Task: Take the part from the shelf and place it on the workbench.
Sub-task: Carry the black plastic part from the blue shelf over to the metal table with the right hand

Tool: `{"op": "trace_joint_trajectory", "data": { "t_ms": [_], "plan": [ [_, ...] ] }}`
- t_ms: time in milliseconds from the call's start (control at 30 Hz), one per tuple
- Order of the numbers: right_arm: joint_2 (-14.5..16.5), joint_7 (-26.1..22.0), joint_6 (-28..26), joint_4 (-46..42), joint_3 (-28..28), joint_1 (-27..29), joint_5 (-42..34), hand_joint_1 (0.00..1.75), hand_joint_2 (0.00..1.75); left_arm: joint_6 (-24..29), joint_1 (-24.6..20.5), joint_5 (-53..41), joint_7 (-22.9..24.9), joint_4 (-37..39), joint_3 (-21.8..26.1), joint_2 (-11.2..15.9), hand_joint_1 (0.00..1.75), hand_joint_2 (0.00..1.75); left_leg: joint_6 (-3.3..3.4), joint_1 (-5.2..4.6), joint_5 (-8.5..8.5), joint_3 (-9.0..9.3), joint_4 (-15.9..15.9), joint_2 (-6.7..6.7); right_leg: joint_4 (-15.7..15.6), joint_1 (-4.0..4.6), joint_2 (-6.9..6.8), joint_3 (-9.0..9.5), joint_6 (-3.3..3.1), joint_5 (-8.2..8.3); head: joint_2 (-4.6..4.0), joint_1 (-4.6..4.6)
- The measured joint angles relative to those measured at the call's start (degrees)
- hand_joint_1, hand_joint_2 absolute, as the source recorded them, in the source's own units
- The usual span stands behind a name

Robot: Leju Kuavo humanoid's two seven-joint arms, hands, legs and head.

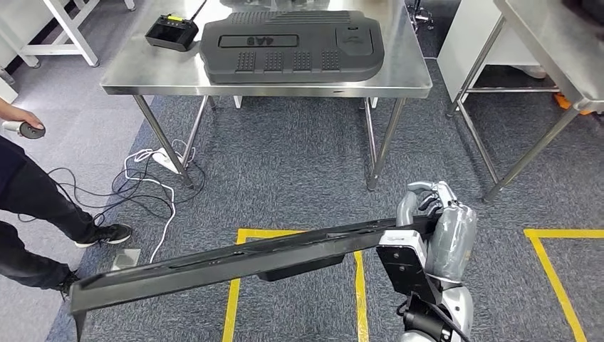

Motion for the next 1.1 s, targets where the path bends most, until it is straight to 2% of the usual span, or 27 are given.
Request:
{"op": "trace_joint_trajectory", "data": {
  "t_ms": [33, 167, 467, 933, 1067, 1100],
  "plan": [
    [0.0, 0.0, 0.0, 0.0, 0.0, 0.0, 0.0, 1.75, 1.75, 0.0, 0.0, 0.0, 0.0, 0.0, 0.0, 0.0, 0.0, 1.75, 0.25, -0.22, 0.59, 0.75, -2.1, 0.04, 0.0, 0.07, 0.0, 0.1, 0.18, -0.17, 0.0, 0.02],
    [0.0, 0.1, 0.0, 0.2, 0.0, -0.2, 0.4, 1.75, 1.75, 0.1, 0.3, -0.1, 0.1, 0.0, 0.0, 0.0, 0.0, 1.75, -0.53, -0.14, 0.41, 1.07, -3.4, 0.05, 0.0, 0.31, 0.0, 0.23, -0.28, -0.68, 0.0, 0.29],
    [0.0, 0.1, 0.0, 0.3, 0.0, -0.2, 0.7, 1.75, 1.75, 0.1, 0.3, -0.5, 0.2, 0.0, 0.0, 0.0, 0.0, 1.75, 0.12, -0.22, 0.1, 1.15, -3.4, 0.03, -1.0, 0.27, 0.01, 0.75, 0.41, -0.42, 0.0, 0.57],
    [0.0, 1.2, 0.0, 0.3, 0.0, -0.1, 2.0, 1.75, 1.75, 0.0, 0.3, -0.7, 0.7, 0.0, 0.0, 0.0, 0.0, 1.75, 0.13, -0.08, 0.1, 1.39, -3.5, 0.04, -1.0, 0.36, 0.01, 0.84, 0.6, -0.42, 0.0, 0.56],
    [0.0, 1.3, 0.0, 0.3, 0.0, 0.0, 2.1, 1.75, 1.75, -0.1, 0.3, -1.0, 0.8, 0.0, 0.0, 0.0, 0.0, 1.75, 0.7, -0.45, -0.17, 1.35, -3.2, -0.01, -1.4, 0.09, -0.02, 0.98, 1.05, -0.3, 0.0, 0.5],
    [0.0, 1.4, 0.0, 0.3, 0.0, 0.0, 2.1, 1.75, 1.75, -0.1, 0.3, -1.0, 0.9, 0.0, 0.0, 0.0, 0.0, 1.75, 0.87, -0.24, -0.04, 1.6, -3.6, -0.02, -1.4, 0.2, -0.03, 1.12, 1.19, -0.37, 0.0, 0.49]
  ]
}}
